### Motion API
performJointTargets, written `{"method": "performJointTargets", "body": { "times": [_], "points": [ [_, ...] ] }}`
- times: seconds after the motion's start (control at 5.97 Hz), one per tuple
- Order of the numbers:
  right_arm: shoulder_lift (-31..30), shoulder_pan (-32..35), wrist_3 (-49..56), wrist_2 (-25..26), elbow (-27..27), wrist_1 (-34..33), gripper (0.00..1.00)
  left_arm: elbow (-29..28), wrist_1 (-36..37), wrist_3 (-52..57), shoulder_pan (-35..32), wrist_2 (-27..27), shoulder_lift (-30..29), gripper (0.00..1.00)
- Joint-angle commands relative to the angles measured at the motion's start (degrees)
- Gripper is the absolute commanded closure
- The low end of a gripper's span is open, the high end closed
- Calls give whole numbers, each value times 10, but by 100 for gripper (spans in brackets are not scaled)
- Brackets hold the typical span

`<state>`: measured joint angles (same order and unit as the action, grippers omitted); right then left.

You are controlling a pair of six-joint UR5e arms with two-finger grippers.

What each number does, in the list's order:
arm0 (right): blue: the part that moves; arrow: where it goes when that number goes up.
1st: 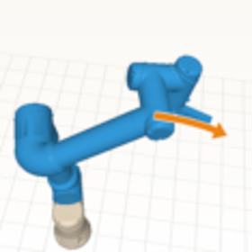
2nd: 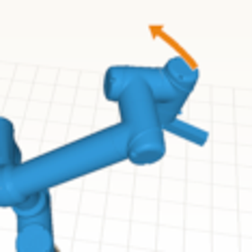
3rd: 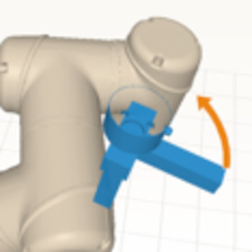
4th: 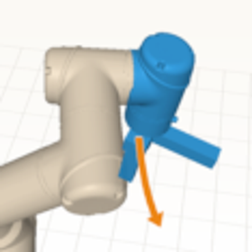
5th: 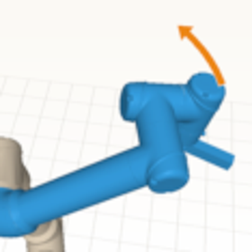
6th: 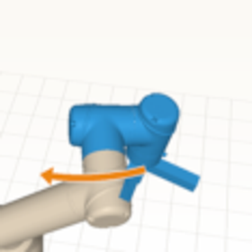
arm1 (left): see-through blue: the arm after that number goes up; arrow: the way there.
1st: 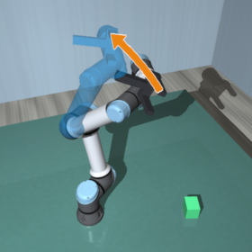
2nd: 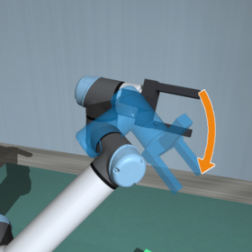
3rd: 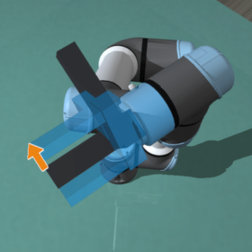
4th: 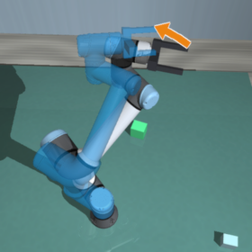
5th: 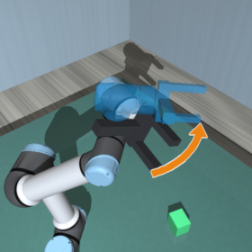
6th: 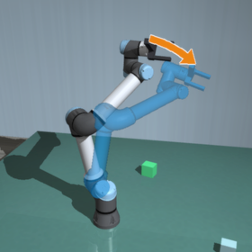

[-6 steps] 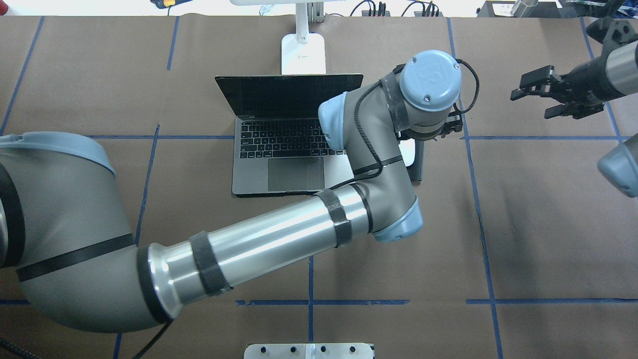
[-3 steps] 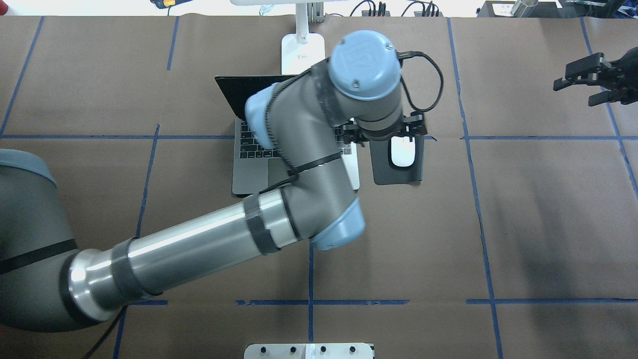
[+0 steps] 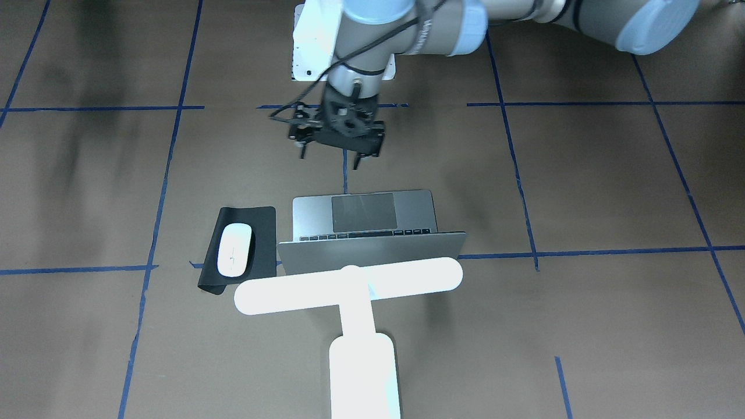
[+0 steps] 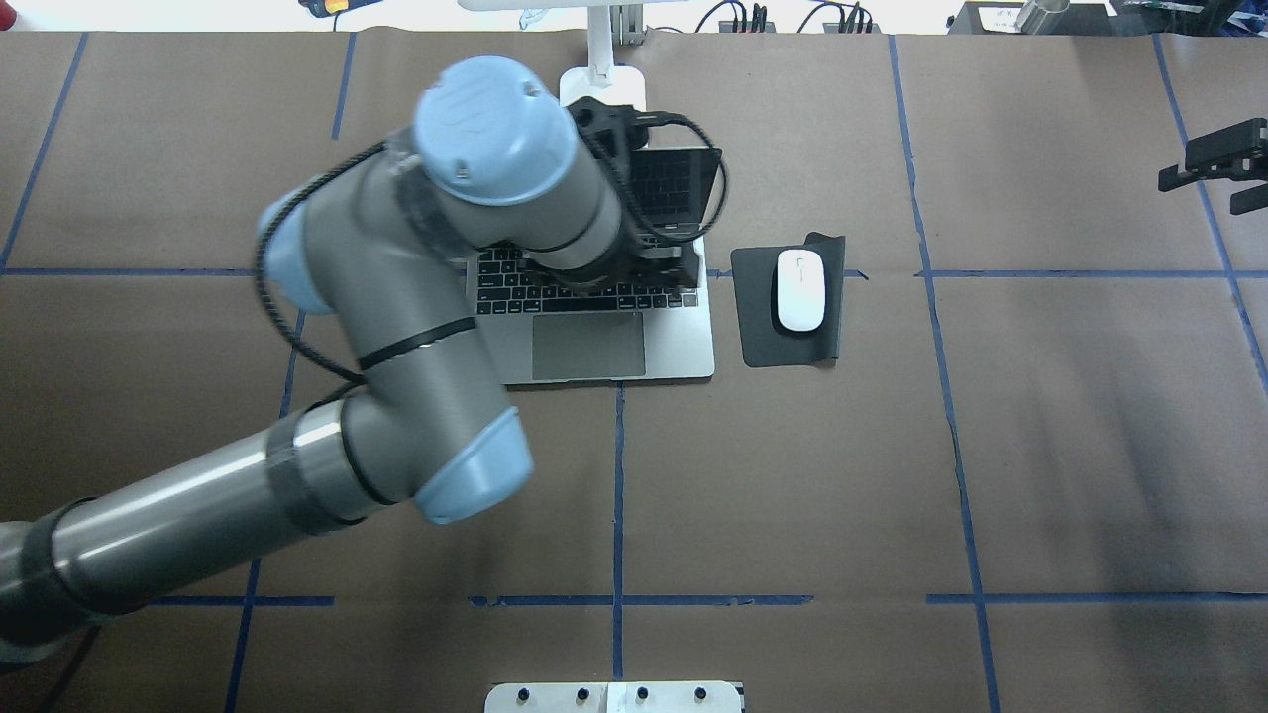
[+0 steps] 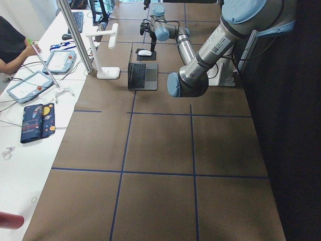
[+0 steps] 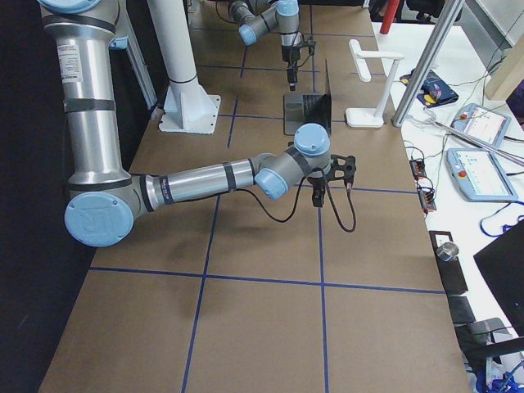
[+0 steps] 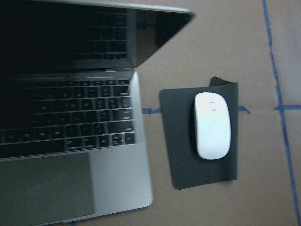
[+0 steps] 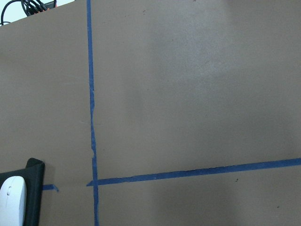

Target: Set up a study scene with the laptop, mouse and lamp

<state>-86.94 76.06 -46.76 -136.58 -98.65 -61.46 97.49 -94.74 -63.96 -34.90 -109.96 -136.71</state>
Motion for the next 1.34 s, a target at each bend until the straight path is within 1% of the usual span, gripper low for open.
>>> {"method": "performJointTargets", "body": {
  "times": [0.0, 0.17, 0.33, 0.5, 0.67, 0.84, 1.0, 1.17],
  "points": [
    [-17, 15, 32, -13, -2, 0, 0, 96, 13, 96, -51, -53, 117, 0],
    [-23, 18, 33, -17, -3, 0, 0, 129, 13, 155, -94, -91, 165, 0],
    [-33, 19, 39, -17, -3, 0, 0, 145, 13, 216, -137, -122, 213, 0],
    [-45, 21, 71, -18, -1, 0, 0, 150, 14, 302, -185, -148, 263, 0],
    [-48, 23, 73, -18, -1, -1, 0, 150, 14, 371, -240, -178, 314, 0],
    [-50, 25, 76, -25, 1, -2, 0, 147, 16, 459, -289, -190, 359, 0],
    [-60, 28, 103, -26, 1, -12, 0, 146, 37, 522, -331, -191, 392, 0],
    [-60, 44, 168, -26, 0, -64, 0, 129, 81, 621, -395, -191, 418, 0]
  ]
}}
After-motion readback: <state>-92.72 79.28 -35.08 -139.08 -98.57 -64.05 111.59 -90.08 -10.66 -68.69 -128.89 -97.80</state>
